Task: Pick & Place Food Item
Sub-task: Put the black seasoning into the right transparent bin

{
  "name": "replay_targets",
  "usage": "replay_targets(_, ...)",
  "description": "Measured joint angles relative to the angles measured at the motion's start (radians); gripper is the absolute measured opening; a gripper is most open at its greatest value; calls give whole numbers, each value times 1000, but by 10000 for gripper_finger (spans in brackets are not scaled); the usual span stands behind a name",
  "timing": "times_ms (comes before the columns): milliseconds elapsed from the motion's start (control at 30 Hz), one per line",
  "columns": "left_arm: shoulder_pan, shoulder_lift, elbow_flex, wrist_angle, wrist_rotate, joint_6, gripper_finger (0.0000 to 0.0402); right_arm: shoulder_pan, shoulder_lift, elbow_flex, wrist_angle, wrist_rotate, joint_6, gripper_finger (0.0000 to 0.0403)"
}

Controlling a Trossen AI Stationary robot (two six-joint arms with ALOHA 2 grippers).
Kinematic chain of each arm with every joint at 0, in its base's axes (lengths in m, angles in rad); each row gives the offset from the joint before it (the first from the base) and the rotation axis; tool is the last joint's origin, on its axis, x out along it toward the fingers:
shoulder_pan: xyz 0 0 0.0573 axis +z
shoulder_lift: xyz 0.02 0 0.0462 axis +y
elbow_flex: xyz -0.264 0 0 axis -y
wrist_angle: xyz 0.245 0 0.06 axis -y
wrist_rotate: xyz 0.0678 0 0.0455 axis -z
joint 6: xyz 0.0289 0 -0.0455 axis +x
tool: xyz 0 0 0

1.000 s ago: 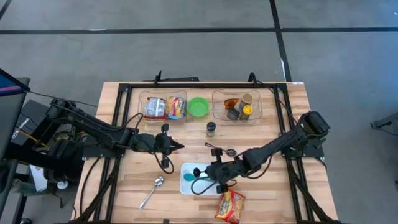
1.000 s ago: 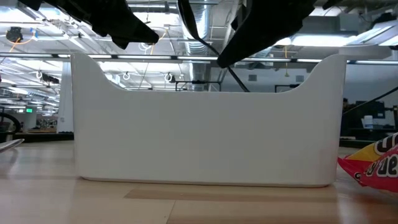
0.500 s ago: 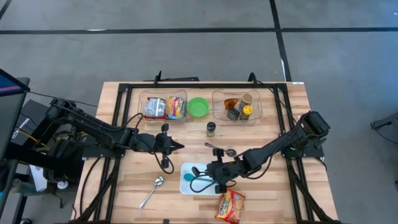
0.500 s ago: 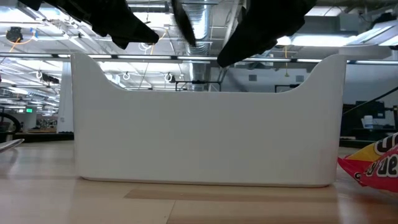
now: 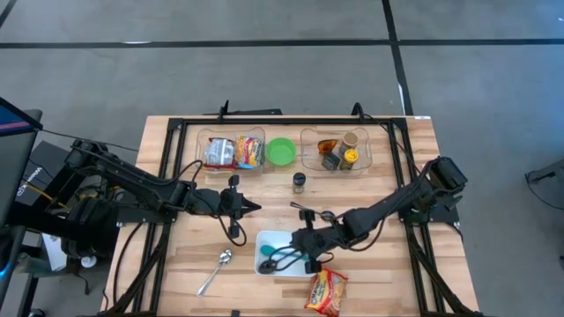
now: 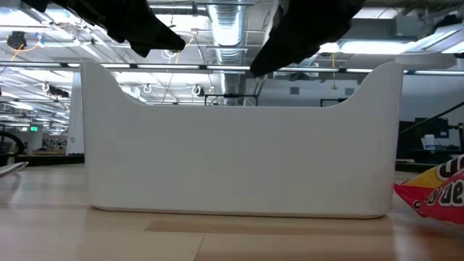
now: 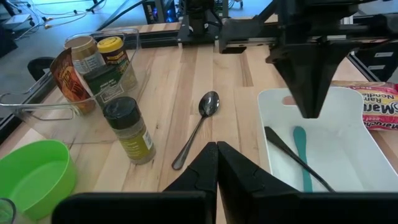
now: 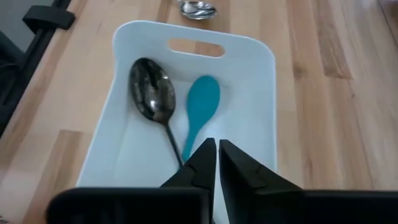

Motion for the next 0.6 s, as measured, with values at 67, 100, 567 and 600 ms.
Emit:
replay_targets(67,0,0,0,0,0,0,4,1,0,0,2,0,0,10)
replay_targets(100,0,0,0,0,0,0,4,1,0,0,4,0,0,8)
replay_targets(567,0,0,0,-6,0,-3,4,1,0,153,-215,11,50,3)
replay_targets(600,0,0,0,-7,0,-3,4,1,0,171,-259,27,58,3)
